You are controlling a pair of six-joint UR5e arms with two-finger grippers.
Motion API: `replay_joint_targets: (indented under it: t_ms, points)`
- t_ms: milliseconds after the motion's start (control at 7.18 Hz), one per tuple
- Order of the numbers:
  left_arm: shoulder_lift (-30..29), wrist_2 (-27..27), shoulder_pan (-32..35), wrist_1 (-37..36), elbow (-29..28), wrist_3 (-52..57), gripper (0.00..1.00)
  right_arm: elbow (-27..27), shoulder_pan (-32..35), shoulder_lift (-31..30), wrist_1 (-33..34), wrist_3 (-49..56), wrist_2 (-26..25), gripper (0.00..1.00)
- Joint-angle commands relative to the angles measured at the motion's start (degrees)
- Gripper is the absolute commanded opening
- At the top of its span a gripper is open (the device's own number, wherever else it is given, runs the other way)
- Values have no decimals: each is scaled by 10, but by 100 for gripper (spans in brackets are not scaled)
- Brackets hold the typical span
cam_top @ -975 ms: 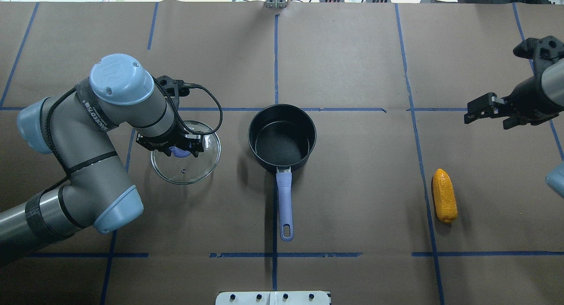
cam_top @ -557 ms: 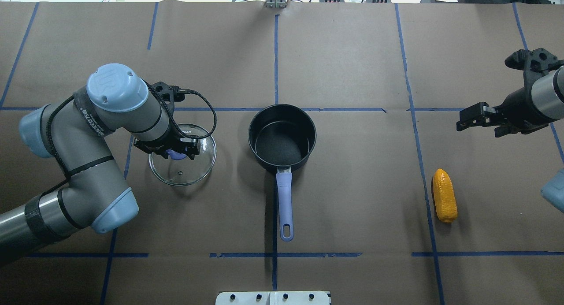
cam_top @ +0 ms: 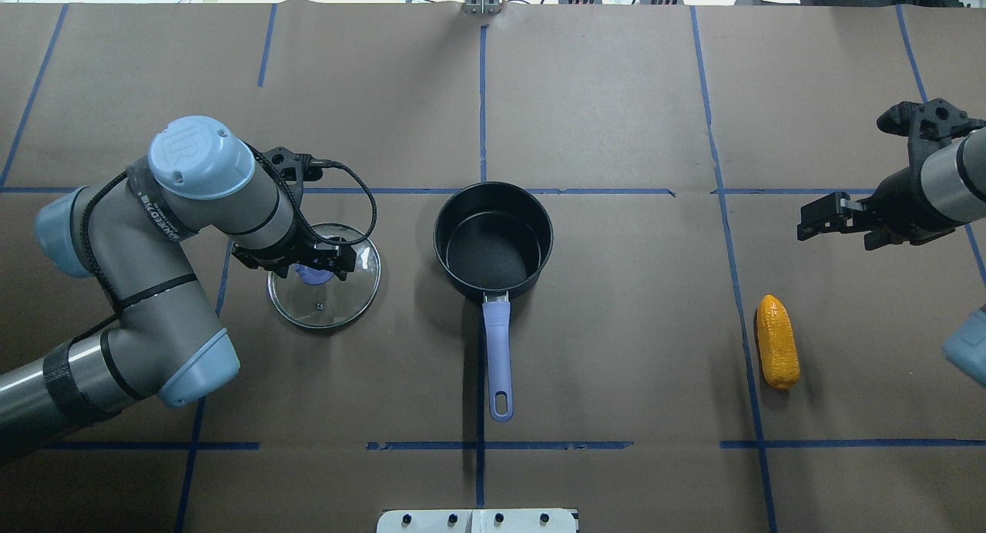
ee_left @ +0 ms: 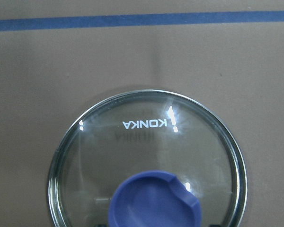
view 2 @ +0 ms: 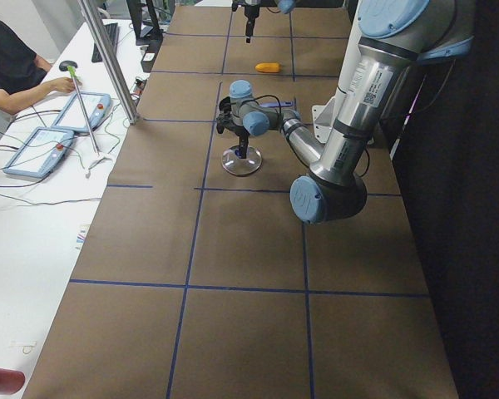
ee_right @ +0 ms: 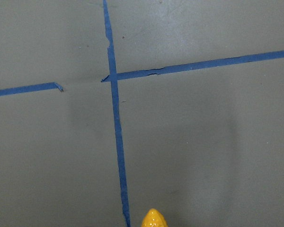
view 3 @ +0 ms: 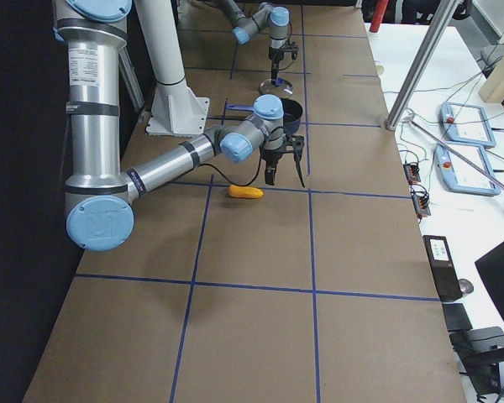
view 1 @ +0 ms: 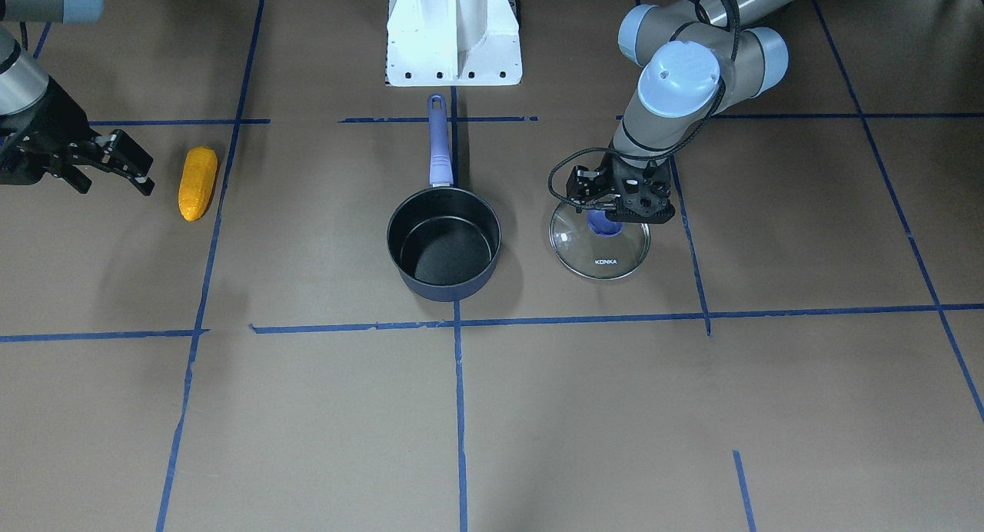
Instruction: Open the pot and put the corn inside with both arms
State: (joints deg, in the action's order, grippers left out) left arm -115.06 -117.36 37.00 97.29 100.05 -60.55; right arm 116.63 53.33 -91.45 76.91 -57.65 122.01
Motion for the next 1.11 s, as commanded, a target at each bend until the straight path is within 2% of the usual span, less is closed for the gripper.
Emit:
replay_joint_targets:
  t_ms: [0,278,557,835,975]
  points:
    - [-1,-28,7,-5,14,-1,100,0,-33,-4,-3,-24,-21,100]
    - [-2,-37,22,-27,37,-1,100,1,-91,-4,-4,-66,-69,100]
    - [-10,-86,62,-114,85,2,100,0,-130,-14,-13,-83,-89,100]
    - [-10,-87,71,-118,92,2,100,-10,-172,-36,-73,-114,-118,100]
    - [-10,-88,80,-118,94,2,100,-22,-185,-37,-74,-116,-128,100]
